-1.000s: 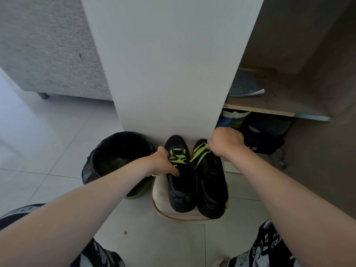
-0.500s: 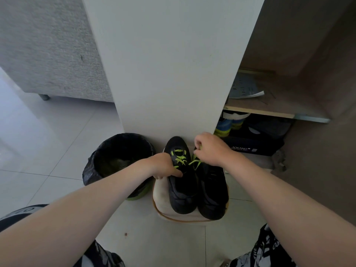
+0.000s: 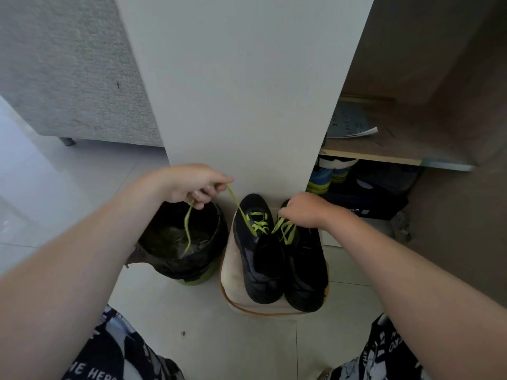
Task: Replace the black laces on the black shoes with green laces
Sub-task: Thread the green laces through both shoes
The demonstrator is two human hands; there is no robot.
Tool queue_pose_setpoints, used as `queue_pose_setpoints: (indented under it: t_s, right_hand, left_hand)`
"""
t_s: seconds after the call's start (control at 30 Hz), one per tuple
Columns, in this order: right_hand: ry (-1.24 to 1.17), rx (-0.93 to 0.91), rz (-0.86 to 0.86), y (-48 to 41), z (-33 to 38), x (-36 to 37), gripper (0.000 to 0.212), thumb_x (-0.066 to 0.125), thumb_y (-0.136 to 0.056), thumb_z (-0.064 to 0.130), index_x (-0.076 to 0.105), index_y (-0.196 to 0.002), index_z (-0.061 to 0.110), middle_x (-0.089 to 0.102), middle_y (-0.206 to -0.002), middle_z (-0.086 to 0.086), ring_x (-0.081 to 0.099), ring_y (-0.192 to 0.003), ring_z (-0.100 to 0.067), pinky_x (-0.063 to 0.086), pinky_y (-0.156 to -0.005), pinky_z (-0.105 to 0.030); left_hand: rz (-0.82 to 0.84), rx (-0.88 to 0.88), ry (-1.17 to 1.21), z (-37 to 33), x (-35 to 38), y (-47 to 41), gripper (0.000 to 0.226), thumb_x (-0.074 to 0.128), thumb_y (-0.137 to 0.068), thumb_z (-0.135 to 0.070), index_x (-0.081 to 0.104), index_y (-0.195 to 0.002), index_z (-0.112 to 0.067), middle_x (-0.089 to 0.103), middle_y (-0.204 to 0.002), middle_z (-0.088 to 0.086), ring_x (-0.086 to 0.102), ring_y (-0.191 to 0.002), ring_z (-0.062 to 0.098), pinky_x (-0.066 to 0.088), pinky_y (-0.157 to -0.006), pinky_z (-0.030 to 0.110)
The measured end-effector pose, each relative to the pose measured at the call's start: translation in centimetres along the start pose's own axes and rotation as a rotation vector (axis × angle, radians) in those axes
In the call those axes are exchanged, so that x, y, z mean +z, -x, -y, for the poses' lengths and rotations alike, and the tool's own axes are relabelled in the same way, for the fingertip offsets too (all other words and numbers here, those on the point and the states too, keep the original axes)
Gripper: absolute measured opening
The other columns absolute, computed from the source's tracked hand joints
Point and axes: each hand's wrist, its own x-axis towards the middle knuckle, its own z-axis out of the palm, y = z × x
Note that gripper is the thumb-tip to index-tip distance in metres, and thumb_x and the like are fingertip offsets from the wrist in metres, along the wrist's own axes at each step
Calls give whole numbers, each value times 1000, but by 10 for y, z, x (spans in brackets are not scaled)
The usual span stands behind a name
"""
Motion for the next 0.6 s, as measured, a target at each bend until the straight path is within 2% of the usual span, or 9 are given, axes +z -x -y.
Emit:
queue_pose_setpoints:
  t_s: [0.03, 0.13, 0.2, 0.27, 0.33, 0.4, 0.5, 0.53, 0.6]
  right_hand:
    - [-96, -3, -15, 0, 1, -4, 25, 51, -91, 32, 61, -84, 10, 62, -93, -15, 55, -87, -30, 37, -63, -33]
    - [-707, 42, -140, 2, 1, -17, 30, 56, -97, 28, 66, -81, 4, 65, -74, -10, 59, -71, -24, 42, -61, -30]
    - [-1056, 60, -158, 7, 3, -22, 33, 54, -101, 29, 59, -77, 6, 61, -60, -7, 60, -59, -24, 49, -60, -30]
    - [-1278, 45, -129, 12, 4, -26, 34, 49, -104, 31, 50, -76, 12, 48, -52, -3, 56, -51, -25, 51, -57, -33]
    - [-1302, 5, -121, 12, 4, -29, 32, 45, -105, 31, 49, -78, 14, 45, -54, -1, 48, -50, -23, 44, -54, -32]
    - [-1335, -74, -112, 12, 5, -30, 28, 41, -106, 26, 54, -85, 13, 49, -62, -1, 44, -54, -20, 39, -54, -32]
    - [-1382, -211, -91, 14, 11, -34, 24, 41, -104, 15, 65, -100, 11, 58, -75, -1, 53, -65, -17, 45, -62, -32]
    - [-1367, -247, -90, 14, 14, -36, 25, 43, -103, 10, 67, -102, 11, 63, -79, -1, 57, -69, -17, 47, -66, -31]
    - [-1275, -272, -111, 13, 21, -37, 25, 48, -100, 5, 71, -98, 14, 69, -84, 1, 62, -76, -14, 49, -69, -27]
  left_hand:
    - [16, 20, 98, -1, -4, 3, 34, 47, -100, -39, 41, -71, -22, 22, -53, -9, 18, -38, 7, 31, -46, 23]
    - [13, 58, 259, -2, -9, 3, 35, 45, -101, -37, 40, -70, -22, 21, -58, -8, 17, -38, 5, 23, -40, 18]
    - [-30, 75, 248, -3, -6, 1, 38, 46, -101, -36, 37, -67, -22, 21, -57, -7, 17, -39, 6, 21, -39, 19]
    - [-110, 125, 206, -4, 3, -5, 42, 49, -100, -33, 33, -63, -23, 24, -55, -6, 21, -44, 11, 27, -46, 24]
    - [-197, 212, 327, -7, 17, -10, 43, 54, -99, -25, 37, -60, -21, 38, -55, -3, 39, -53, 15, 42, -58, 28]
    - [-187, 296, 490, -12, 31, -14, 34, 55, -99, -19, 48, -66, -15, 60, -70, 3, 61, -72, 22, 53, -75, 33]
    - [-143, 311, 358, -19, 49, -17, 11, 60, -97, -19, 55, -93, -10, 69, -100, 11, 71, -90, 26, 56, -72, 33]
    - [-156, 303, 265, -20, 55, -18, 18, 67, -92, -19, 53, -101, -11, 69, -104, 11, 72, -92, 25, 56, -70, 33]
    - [-176, 292, 218, -20, 66, -22, 52, 80, -81, -19, 44, -118, -15, 71, -107, 10, 74, -90, 25, 58, -74, 37]
